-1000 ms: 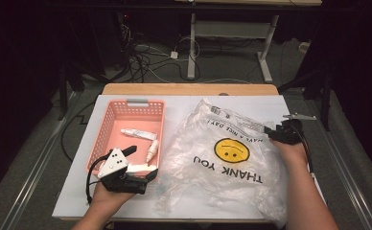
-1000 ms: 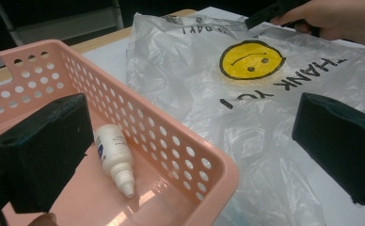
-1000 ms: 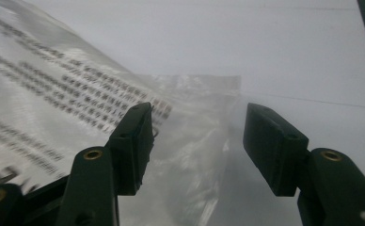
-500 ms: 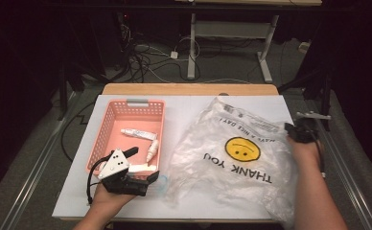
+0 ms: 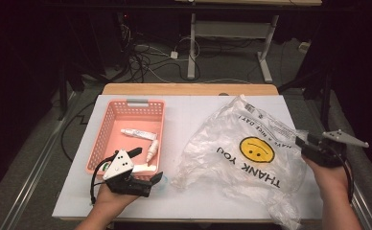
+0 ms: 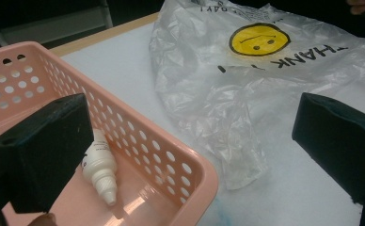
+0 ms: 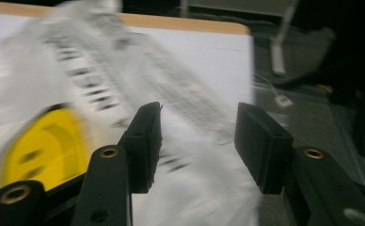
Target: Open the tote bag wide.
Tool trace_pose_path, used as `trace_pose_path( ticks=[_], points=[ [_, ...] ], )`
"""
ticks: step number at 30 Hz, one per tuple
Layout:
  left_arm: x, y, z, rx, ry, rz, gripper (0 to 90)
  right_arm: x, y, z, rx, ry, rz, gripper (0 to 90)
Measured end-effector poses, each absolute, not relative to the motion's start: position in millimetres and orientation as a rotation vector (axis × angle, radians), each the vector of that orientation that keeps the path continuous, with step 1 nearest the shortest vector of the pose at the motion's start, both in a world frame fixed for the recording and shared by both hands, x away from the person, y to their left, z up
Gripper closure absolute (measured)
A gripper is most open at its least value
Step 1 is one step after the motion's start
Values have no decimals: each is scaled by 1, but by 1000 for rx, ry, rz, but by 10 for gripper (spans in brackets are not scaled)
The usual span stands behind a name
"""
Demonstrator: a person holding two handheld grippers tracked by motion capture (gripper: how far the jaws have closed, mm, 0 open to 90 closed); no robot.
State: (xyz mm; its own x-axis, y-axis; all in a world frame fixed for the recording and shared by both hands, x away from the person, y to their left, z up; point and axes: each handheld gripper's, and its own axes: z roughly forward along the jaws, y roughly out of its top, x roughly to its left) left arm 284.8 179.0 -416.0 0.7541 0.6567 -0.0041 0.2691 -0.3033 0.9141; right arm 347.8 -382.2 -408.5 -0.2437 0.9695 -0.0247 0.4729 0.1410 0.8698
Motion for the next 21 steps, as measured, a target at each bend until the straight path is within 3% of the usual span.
trace_pose_path(
  ticks=[7,10,11,13,14,16,19,21],
  points=[
    [285,178,-417,1894,712,456,0,280,-316,-414,1183,2002,1142,510],
    [286,179,-417,1893,715,456,0,269,-297,-421,1140,2066,1169,480],
    [286,179,-417,1890,717,453,0,259,-279,-427,1096,2121,1192,424],
    [287,179,-417,1889,717,452,0,257,-271,-429,1068,2149,1192,387],
    [288,179,-418,1892,719,446,0,255,-256,-434,1009,2225,1148,288],
    [289,179,-419,1890,724,436,0,258,-248,-438,980,2276,1114,259],
    [288,178,-419,1891,721,438,0,265,-240,-444,927,2348,1088,263],
    [289,178,-419,1893,719,437,0,269,-236,-449,912,2383,1075,316]
  ],
)
